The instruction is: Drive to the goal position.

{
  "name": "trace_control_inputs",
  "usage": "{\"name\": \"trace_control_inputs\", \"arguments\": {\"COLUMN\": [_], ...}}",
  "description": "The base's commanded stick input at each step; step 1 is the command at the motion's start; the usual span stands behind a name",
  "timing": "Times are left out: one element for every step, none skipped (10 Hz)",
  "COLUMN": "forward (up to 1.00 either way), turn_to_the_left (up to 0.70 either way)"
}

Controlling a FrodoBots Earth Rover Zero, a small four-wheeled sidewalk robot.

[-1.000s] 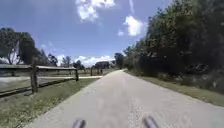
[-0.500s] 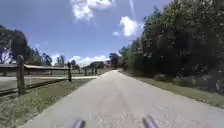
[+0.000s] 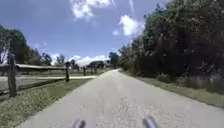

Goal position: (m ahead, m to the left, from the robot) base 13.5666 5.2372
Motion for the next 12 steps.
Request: {"name": "trace_control_inputs", "arguments": {"forward": [0.5,0.5,0.5,0.5,0.5,0.5,0.5,0.5,0.5,0.5,0.5,0.5], "turn_to_the_left": [0.0,0.0,0.0,0.0,0.0,0.0,-0.4,-0.5,-0.5,-0.5,-0.14,0.0]}}
